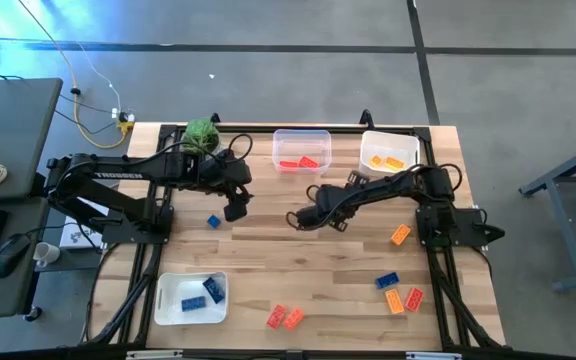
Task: Sort & place blocks by color
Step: Put the yellow game piece into the top white bin
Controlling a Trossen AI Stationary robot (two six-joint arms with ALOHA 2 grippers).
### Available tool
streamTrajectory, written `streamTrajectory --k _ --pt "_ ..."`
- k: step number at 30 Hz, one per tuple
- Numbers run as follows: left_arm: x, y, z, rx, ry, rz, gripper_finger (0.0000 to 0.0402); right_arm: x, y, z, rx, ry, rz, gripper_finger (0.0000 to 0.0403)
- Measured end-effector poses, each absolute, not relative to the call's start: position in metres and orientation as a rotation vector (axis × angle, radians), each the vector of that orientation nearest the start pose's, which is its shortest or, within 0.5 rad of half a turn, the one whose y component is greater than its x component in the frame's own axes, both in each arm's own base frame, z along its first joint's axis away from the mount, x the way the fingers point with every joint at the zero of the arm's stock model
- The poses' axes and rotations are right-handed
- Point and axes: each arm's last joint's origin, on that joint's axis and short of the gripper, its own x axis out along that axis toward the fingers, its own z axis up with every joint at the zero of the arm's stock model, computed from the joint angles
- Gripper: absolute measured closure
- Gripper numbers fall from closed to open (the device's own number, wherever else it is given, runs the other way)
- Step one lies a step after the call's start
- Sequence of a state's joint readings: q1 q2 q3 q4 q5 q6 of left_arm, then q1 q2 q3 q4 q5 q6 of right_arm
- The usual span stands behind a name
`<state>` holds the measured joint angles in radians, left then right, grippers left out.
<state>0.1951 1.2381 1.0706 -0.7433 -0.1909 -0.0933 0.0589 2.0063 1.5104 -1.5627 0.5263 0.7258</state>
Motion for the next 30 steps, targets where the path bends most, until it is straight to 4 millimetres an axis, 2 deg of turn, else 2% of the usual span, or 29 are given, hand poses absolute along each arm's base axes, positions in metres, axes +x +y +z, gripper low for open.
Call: streamTrajectory --k 3,9,13,19,23,30 --pt "0.239 0.053 0.295 -0.086 0.899 0.405 0.0183 0.319 -0.005 0.205 -0.122 1.703 -0.987 0.0293" --pt "0.238 0.055 0.296 -0.067 0.896 0.447 0.0183 0.270 -0.025 0.213 -0.021 1.681 -1.095 0.0293" --pt "0.239 0.057 0.297 -0.041 0.877 0.502 0.0183 0.239 -0.040 0.218 0.110 1.578 -1.166 0.0293" --pt "0.240 0.061 0.300 -0.006 0.844 0.531 0.0183 0.204 -0.066 0.218 0.295 1.420 -1.253 0.0293" --pt "0.241 0.066 0.301 -0.013 0.821 0.549 0.0183 0.189 -0.083 0.215 0.350 1.384 -1.297 0.0293" --pt "0.242 0.072 0.304 -0.066 0.775 0.588 0.0183 0.179 -0.113 0.210 0.407 1.322 -1.352 0.0291"
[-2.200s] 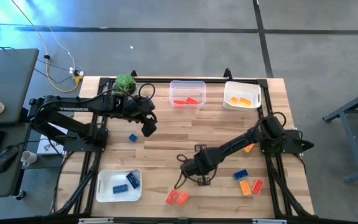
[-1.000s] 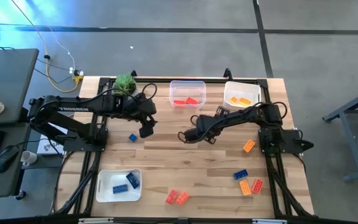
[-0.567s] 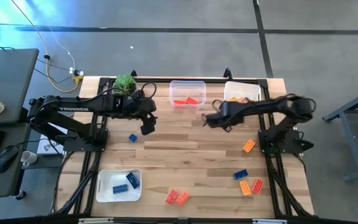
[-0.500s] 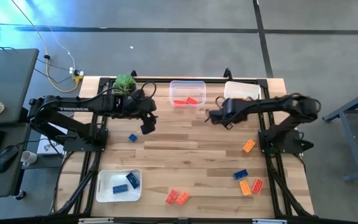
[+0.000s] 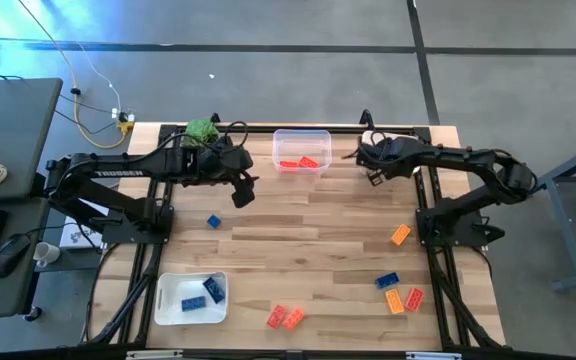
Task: Sort & place blocks by color
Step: Put the yellow game piece into the top white bin, then put the blue game piece into the bottom white bin
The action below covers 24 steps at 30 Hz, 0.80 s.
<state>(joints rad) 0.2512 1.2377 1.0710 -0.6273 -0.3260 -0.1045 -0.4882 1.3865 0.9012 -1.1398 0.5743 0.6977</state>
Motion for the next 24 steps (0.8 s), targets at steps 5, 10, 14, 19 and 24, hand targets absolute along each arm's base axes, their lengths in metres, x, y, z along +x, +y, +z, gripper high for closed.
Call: streamTrajectory --k 5,10,14,19,24 --pt "0.242 0.071 0.303 -0.150 0.753 0.599 0.0183 0.176 -0.131 0.210 0.471 1.249 -1.396 0.0261" --pt "0.244 0.067 0.303 -0.269 0.749 0.491 0.0183 0.172 -0.139 0.209 0.559 1.230 -1.388 0.0226" --pt "0.245 0.060 0.302 -0.324 0.751 0.418 0.0183 0.173 -0.138 0.210 0.605 1.240 -1.353 0.0201" --pt "0.248 0.046 0.302 -0.341 0.753 0.379 0.0183 0.179 -0.141 0.229 0.678 1.193 -1.351 0.0189" --pt "0.251 0.028 0.302 -0.317 0.760 0.325 0.0183 0.194 -0.137 0.257 0.690 1.095 -1.326 0.0188"
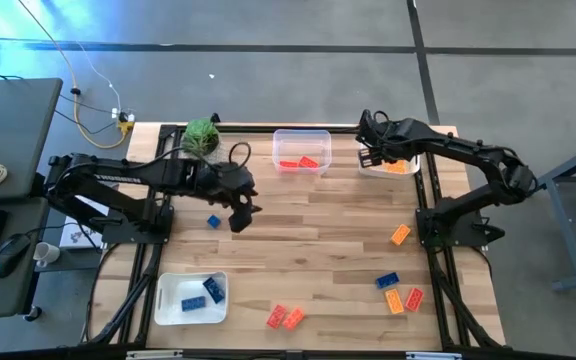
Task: Sort & place blocks by color
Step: Put the blue game piece into the bottom white bin
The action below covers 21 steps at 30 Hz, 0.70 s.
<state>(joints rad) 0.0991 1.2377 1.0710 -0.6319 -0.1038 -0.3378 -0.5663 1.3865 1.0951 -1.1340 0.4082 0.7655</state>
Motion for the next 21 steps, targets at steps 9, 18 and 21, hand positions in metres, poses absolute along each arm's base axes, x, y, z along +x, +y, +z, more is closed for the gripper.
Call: streamTrajectory --k 9,18,21 --pt "0.249 0.006 0.300 -0.201 0.801 0.320 0.0183 0.229 -0.096 0.287 0.711 0.980 -1.139 0.0187" --pt "0.239 0.004 0.292 -0.189 0.898 0.449 0.0183 0.259 -0.042 0.292 0.719 0.892 -0.854 0.0187" --pt "0.236 0.003 0.290 -0.249 0.927 0.453 0.0183 0.263 -0.024 0.293 0.729 0.898 -0.779 0.0187"
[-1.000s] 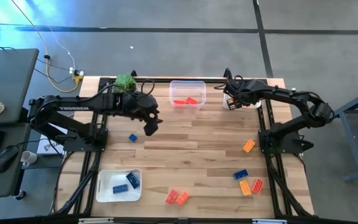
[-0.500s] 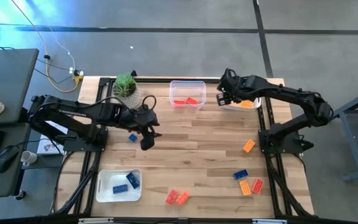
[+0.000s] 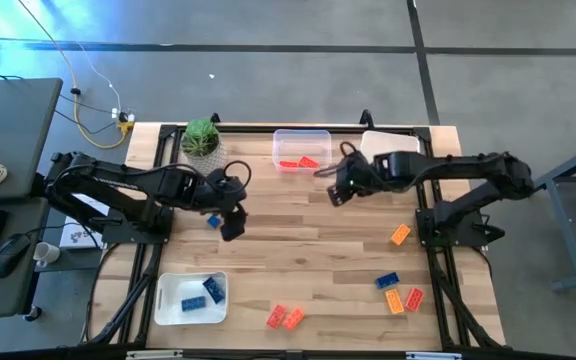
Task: Sort & place blocks by color
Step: Put the blue game piece into the bottom white bin
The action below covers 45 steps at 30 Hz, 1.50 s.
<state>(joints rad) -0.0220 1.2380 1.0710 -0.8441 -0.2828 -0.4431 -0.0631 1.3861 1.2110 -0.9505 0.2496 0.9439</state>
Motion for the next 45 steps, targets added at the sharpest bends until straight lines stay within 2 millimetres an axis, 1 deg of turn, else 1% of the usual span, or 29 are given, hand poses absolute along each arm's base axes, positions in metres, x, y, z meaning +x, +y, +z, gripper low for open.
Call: streamTrajectory --k 6,11,17,20,26,34,38,41,45 --pt "0.233 0.001 0.289 -0.305 0.950 0.477 0.0183 0.264 0.017 0.293 0.780 0.928 -0.690 0.0187" --pt "0.233 0.001 0.289 -0.341 0.941 0.496 0.0183 0.257 0.047 0.291 0.789 0.987 -0.632 0.0187" --pt "0.233 0.001 0.289 -0.362 0.936 0.508 0.0183 0.238 0.076 0.287 0.786 1.126 -0.637 0.0187" --pt "0.233 0.001 0.289 -0.362 0.936 0.508 0.0183 0.231 0.088 0.285 0.829 1.165 -0.656 0.0187" --pt "0.233 0.001 0.289 -0.385 0.930 0.520 0.0183 0.219 0.113 0.273 0.909 1.227 -0.701 0.0187" --pt "0.234 0.001 0.289 -0.378 0.928 0.516 0.0183 0.201 0.142 0.256 1.007 1.291 -0.801 0.0187" --pt "0.234 0.001 0.289 -0.372 0.928 0.513 0.0183 0.191 0.154 0.252 1.059 1.307 -0.852 0.0187" --pt "0.234 0.001 0.289 -0.367 0.926 0.512 0.0183 0.185 0.160 0.250 1.041 1.314 -0.845 0.0187" --pt "0.234 0.001 0.289 -0.356 0.927 0.510 0.0183 0.180 0.162 0.245 0.990 1.345 -0.818 0.0187"
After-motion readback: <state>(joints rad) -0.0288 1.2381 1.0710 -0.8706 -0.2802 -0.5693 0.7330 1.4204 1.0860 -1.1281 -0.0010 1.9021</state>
